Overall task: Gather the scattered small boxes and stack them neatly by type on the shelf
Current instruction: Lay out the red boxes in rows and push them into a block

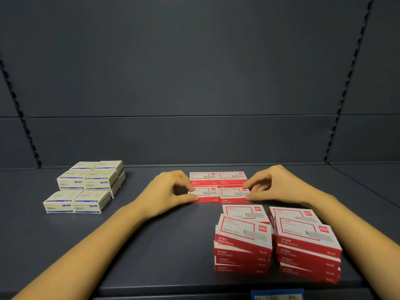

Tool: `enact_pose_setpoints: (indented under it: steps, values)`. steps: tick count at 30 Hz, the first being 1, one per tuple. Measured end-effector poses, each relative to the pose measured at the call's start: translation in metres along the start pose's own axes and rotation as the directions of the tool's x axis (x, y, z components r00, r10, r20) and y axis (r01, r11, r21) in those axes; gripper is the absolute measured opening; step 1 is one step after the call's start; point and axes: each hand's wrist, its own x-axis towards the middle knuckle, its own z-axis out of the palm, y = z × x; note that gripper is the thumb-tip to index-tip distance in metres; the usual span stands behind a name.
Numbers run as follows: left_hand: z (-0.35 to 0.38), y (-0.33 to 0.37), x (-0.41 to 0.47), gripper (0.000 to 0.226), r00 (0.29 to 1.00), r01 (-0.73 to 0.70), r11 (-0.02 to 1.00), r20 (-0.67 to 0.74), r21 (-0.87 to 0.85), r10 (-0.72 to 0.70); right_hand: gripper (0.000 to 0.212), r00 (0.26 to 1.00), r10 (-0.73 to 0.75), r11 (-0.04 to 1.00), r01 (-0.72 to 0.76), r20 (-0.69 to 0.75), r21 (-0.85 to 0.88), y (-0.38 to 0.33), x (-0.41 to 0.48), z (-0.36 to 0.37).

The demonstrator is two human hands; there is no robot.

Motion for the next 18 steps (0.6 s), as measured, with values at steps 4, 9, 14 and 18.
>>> enact_pose_setpoints:
  steps: [4, 9, 14, 18]
  values:
    - [0.002, 0.0, 0.001, 0.023, 1.0, 0.001, 1.0, -0.002, 0.01, -0.001, 0.02, 0.994, -0.092, 0.989, 0.084, -0.061, -0.124, 0.004, 0.0, 0.001]
    - [0.002, 0.001, 0.0, 0.026, 1.0, 0.004, 1.0, 0.013, 0.015, -0.004, 0.019, 0.991, -0.094, 0.983, 0.077, -0.095, -0.169, 0.009, -0.002, 0.004]
    - [-0.002, 0.017, -0.005, 0.024, 0.999, -0.009, 0.999, -0.031, 0.053, 0.01, 0.012, 0.984, -0.122, 0.98, 0.099, -0.133, -0.172, 0.002, -0.014, -0.004]
    - [-0.013, 0.052, -0.019, 0.016, 0.999, -0.045, 0.957, -0.016, -0.286, 0.042, 0.013, 0.975, -0.093, 0.995, 0.084, -0.203, -0.052, -0.017, -0.048, -0.029]
